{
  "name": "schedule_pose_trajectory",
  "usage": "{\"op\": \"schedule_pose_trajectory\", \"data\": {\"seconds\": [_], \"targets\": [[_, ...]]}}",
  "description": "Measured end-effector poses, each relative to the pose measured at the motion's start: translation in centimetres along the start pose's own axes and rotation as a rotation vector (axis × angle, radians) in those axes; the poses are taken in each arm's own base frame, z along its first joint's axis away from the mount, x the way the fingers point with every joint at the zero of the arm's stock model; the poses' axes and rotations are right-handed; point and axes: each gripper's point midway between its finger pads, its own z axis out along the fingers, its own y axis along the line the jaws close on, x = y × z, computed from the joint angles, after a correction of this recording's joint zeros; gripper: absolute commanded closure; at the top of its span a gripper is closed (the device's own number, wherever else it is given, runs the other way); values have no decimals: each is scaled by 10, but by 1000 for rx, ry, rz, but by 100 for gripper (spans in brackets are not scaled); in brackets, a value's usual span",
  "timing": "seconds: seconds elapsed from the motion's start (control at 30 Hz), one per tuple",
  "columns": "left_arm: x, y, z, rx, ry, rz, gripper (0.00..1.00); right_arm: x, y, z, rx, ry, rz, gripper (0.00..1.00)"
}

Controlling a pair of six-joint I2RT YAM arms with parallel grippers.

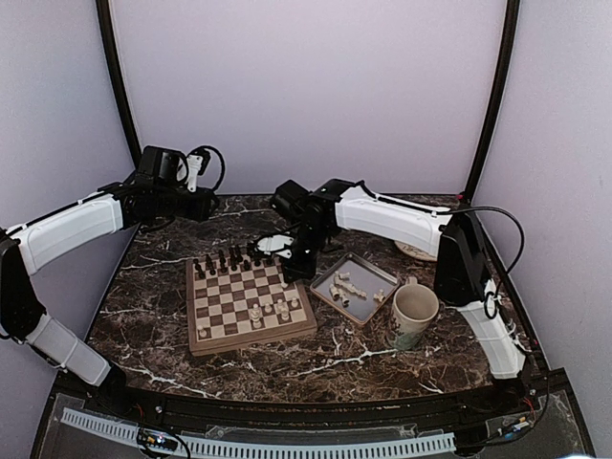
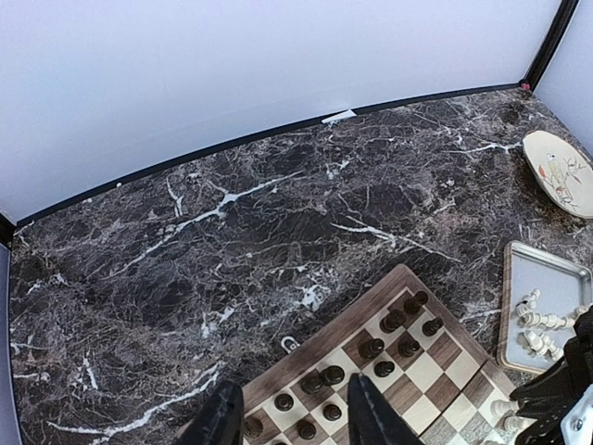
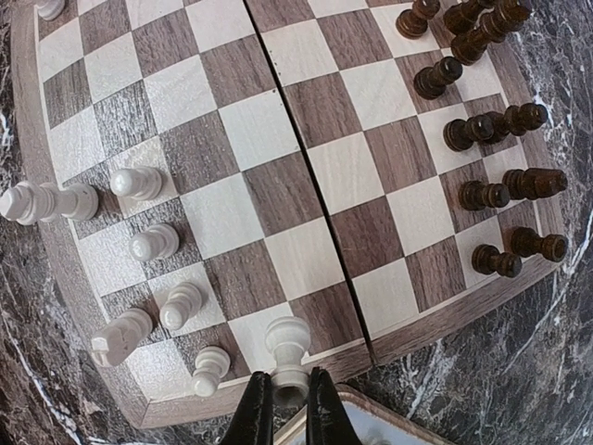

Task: Set up the chess pieces on the board
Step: Place the rook at h1.

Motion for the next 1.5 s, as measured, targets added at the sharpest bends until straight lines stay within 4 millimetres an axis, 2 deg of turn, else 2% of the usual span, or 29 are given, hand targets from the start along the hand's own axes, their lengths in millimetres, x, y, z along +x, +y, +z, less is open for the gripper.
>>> {"op": "schedule_pose_trajectory", "data": {"seconds": [0.13, 0.27, 0.37, 0.5, 0.57, 0.77, 1.13, 1.5], "targets": [[-1, -1, 0, 4, -2, 0, 60, 0, -1, 0, 16, 5, -5, 96], [-1, -1, 0, 8, -2, 0, 60, 13, 0, -5, 42, 40, -11, 95], [-1, -2, 0, 11, -2, 0, 60, 24, 11, -20, 25, 58, -35, 95], [-1, -2, 0, 12, -2, 0, 60, 30, 29, -45, 1, 59, -94, 96], [-1, -2, 0, 12, -3, 0, 60, 31, 39, -49, -12, 69, -121, 96], [-2, -2, 0, 15, -10, -1, 60, 32, 56, -36, -48, 104, -159, 96], [-2, -6, 0, 34, -8, 0, 60, 40, 63, 0, -97, 168, -161, 94], [-2, -10, 0, 59, -6, -1, 60, 41, 66, 5, -105, 178, -160, 94]]}}
